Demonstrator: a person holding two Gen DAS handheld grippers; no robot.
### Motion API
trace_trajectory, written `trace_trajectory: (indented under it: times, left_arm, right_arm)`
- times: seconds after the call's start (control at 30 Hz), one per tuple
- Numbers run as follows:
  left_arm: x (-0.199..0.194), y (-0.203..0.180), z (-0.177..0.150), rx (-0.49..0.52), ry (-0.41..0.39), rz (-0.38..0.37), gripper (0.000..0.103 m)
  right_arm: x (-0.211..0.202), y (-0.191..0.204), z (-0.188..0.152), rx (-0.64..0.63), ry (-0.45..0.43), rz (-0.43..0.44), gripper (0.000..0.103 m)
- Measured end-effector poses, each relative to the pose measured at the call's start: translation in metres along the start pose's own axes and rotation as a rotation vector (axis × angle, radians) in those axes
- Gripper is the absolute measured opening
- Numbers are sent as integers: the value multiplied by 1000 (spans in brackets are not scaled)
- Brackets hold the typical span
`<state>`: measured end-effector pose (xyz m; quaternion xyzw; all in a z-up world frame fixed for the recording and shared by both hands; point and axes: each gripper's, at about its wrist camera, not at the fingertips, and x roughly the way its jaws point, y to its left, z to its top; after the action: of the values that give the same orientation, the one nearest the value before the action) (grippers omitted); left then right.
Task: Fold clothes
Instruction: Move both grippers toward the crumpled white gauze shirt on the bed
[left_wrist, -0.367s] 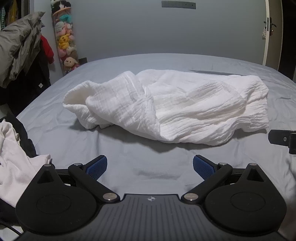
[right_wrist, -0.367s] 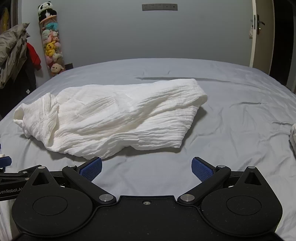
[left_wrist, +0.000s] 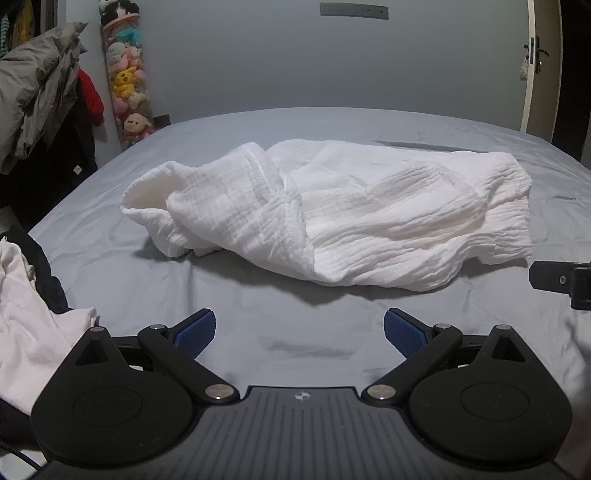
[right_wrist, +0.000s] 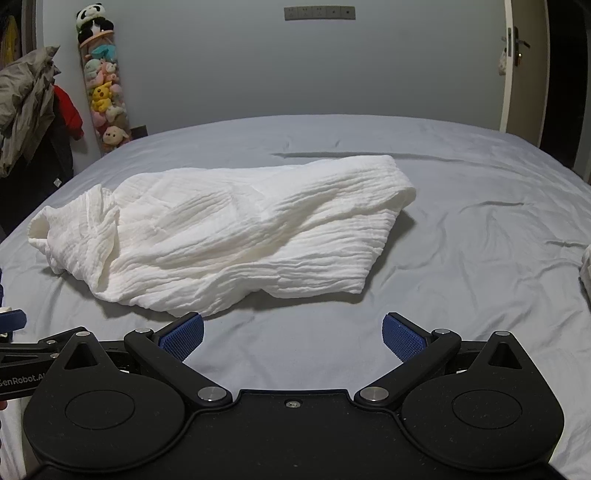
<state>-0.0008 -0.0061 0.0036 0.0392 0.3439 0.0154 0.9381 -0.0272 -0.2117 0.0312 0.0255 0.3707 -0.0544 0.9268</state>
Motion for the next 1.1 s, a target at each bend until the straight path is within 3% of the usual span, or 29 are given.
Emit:
trace_trajectory:
  times: [0.5, 1.1]
  left_arm:
    - [1, 4, -4, 1, -9, -45, 99]
    - [1, 5, -2, 7, -10, -43, 99]
  right_arm:
    - [0, 0, 2, -7, -3, 3, 103]
    - [1, 5, -1, -28, 2, -2, 103]
